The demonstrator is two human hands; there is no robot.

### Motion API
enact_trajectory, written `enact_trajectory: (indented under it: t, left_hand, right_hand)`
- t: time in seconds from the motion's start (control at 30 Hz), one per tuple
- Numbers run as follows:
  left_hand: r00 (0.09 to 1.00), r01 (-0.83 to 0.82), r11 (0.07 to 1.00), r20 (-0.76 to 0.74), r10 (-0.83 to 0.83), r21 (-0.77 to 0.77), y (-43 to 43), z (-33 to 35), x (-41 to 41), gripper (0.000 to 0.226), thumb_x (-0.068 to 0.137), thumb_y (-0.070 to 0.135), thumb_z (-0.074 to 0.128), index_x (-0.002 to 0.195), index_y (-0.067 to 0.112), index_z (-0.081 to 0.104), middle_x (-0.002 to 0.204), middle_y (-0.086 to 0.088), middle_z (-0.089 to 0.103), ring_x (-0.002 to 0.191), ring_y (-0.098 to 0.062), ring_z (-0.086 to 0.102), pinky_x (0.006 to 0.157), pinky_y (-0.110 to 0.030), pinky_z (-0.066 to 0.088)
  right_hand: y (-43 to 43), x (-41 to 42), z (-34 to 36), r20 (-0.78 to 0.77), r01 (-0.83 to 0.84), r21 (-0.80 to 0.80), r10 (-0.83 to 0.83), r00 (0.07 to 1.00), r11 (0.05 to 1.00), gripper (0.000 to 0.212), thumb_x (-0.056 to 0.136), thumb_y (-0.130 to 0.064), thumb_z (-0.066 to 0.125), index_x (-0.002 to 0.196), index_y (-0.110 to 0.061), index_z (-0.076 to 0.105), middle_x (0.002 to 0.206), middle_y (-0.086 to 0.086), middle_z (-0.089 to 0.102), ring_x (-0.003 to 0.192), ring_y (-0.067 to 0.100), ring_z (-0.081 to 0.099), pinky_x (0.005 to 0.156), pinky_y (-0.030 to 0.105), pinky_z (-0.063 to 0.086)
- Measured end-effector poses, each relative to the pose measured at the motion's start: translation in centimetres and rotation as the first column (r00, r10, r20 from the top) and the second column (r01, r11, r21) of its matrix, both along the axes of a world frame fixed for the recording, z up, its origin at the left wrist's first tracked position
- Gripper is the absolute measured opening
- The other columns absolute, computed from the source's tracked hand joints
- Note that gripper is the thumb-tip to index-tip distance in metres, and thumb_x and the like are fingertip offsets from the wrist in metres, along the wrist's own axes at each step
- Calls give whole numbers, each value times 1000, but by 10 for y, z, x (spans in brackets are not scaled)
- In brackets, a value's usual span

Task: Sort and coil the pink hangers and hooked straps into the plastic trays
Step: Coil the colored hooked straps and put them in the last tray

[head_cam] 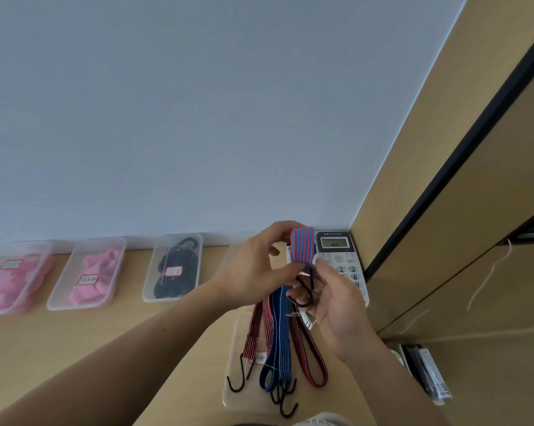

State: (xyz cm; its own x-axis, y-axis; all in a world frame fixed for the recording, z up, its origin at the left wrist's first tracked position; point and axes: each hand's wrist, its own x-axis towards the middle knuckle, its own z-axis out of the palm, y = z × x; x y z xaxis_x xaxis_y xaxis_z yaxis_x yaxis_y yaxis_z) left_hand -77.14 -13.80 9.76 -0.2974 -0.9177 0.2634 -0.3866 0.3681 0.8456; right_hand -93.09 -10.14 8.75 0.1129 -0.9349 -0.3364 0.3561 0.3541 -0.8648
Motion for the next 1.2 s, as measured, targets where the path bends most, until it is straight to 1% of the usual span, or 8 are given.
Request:
enact_trajectory:
  t: [0.13,0.27,0.37,0.5,0.6,0.83,1.07,1.2]
  left_hand:
    - [985,36,970,172,6,-241,2,-11,-2,54,77,18,73,127,33,56,124,8,59,118,-12,54,95,-38,48]
    - [982,37,990,190,-11,-134,5,-8,0,56,75,31,65,130,27,60,120,6,61,107,-4,55,87,-19,44]
    - [977,45,996,206,-60,79,7,-2,4,66,72,54,55,133,27,60,117,13,66,97,2,60,82,-12,43]
    - [983,-78,965,181,32,251,6,1,6,62,73,56,56,130,31,63,106,14,73,85,-2,68,86,-31,56]
    - [995,-83,918,-19,98,387,7,-4,9,43,88,23,65,130,20,61,103,3,76,81,-20,74,82,-42,59]
    - [828,151,750,-497,260,644,11,-13,38,29,93,2,60,123,2,61,104,-13,74,91,-21,72,71,-28,58]
    - [703,250,714,-630,331,654,15,-25,62,20,99,7,52,112,4,67,98,-15,73,88,-23,72,67,-27,57]
    - [796,236,675,-537,279,699,15,-34,75,23,102,11,47,110,1,66,97,-17,73,86,-29,72,65,-29,58]
  right_hand:
    - [-5,0,4,173,30,36,-36,984,999,45,79,-42,62,107,-7,72,92,15,67,67,15,59,57,25,43]
    - [-7,1,-1,204,81,5,-80,976,997,25,87,-29,59,88,-12,79,89,10,74,71,14,68,58,22,52]
    - [-12,1,-9,14,140,-50,-139,990,989,22,94,-18,58,104,-3,71,88,12,73,77,19,63,67,29,51]
    - [-15,8,-19,-322,161,-179,-212,923,971,33,87,-23,70,116,-8,64,82,8,75,74,13,66,67,26,54]
    - [-17,19,-18,-377,224,-210,-291,879,952,69,79,-29,78,137,-8,47,86,-8,77,93,11,70,92,40,53]
    - [-19,44,-24,-568,146,-414,-380,730,899,24,79,-35,78,97,-32,63,94,-14,72,93,-2,67,88,39,55]
    - [-23,71,-19,-621,21,-449,-329,711,893,22,80,-36,76,95,-42,60,84,-17,72,82,-4,66,79,26,51]
    - [-26,84,-28,-627,39,-391,-297,720,920,24,76,-34,79,89,-43,60,78,-11,70,74,7,67,72,35,55]
